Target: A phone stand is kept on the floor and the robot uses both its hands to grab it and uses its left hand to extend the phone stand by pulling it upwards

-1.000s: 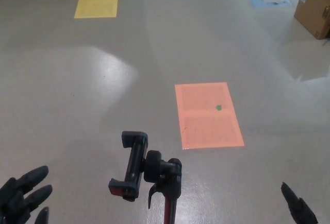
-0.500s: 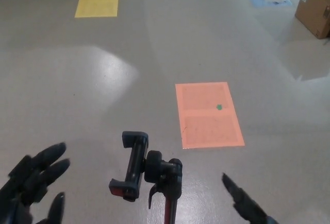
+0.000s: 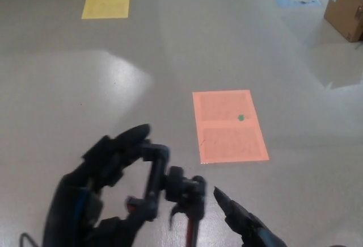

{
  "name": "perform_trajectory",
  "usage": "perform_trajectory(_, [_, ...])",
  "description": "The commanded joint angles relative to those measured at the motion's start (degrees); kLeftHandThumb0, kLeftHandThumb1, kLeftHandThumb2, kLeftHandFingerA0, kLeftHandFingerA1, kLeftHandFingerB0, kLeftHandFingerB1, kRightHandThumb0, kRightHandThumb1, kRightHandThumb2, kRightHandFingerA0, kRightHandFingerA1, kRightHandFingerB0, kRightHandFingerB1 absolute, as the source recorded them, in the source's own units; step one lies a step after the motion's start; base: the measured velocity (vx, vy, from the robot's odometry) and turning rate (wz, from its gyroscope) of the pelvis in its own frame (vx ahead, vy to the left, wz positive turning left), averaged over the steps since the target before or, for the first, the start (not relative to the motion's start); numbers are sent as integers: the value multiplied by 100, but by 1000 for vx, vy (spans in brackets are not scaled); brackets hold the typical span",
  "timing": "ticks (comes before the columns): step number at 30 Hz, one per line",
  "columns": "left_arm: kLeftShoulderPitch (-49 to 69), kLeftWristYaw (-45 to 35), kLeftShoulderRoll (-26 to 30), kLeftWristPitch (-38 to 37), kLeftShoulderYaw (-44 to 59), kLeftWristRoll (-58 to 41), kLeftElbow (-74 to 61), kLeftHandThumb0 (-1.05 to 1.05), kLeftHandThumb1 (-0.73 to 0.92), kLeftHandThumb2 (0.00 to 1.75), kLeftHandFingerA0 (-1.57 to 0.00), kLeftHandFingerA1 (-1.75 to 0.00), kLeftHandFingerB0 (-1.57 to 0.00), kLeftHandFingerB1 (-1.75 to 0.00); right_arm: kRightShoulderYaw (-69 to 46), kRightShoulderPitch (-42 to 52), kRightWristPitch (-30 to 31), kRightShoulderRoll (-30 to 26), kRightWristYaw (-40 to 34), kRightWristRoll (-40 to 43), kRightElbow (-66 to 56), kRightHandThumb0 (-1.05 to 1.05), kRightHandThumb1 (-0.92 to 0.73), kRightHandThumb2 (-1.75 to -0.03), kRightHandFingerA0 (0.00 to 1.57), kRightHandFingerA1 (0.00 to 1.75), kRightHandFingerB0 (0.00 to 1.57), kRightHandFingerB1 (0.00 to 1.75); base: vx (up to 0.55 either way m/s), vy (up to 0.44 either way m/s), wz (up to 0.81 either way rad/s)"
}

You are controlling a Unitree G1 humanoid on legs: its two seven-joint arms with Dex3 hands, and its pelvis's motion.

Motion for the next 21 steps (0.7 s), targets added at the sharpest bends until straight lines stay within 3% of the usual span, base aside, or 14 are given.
perform_trajectory(1, [-25, 108, -19, 509, -261, 275, -168, -85, 61, 61, -36, -34, -39, -33, 100, -54, 204, 16, -251, -189, 174, -95, -72, -62, 0, 0, 0, 0, 0, 0, 0])
perform_trajectory(8, [-247, 121, -141, 489, -717, 411, -19, -84, 63, 60, -34, -38, -34, -31, 179, -196, 97, 53, -313, -98, 472, -94, -72, -62, 0, 0, 0, 0, 0, 0, 0])
perform_trajectory(10, [-222, 65, -181, 608, -850, 322, 17, -83, 63, 60, -29, -38, -30, -30, 248, -227, 112, 37, -284, -145, 478, -104, -78, -65, 0, 0, 0, 0, 0, 0, 0])
perform_trajectory(11, [-187, 66, -205, 641, -927, 337, 68, -83, 63, 60, -25, -39, -27, -29, 280, -251, 126, 48, -283, -169, 477, -94, -73, -62, 0, 0, 0, 0, 0, 0, 0])
perform_trajectory(15, [-137, 53, -194, 745, -967, 237, 103, -83, 62, 60, -20, -38, -22, -28, 304, -297, 128, 52, -348, -180, 535, -87, -70, -61, 0, 0, 0, 0, 0, 0, 0])
perform_trajectory(21, [-127, 17, -160, 763, -967, 167, 189, -81, 62, 60, -17, -38, -19, -27, 322, -347, -17, 32, -445, -117, 649, -87, -70, -61, 0, 0, 0, 0, 0, 0, 0])
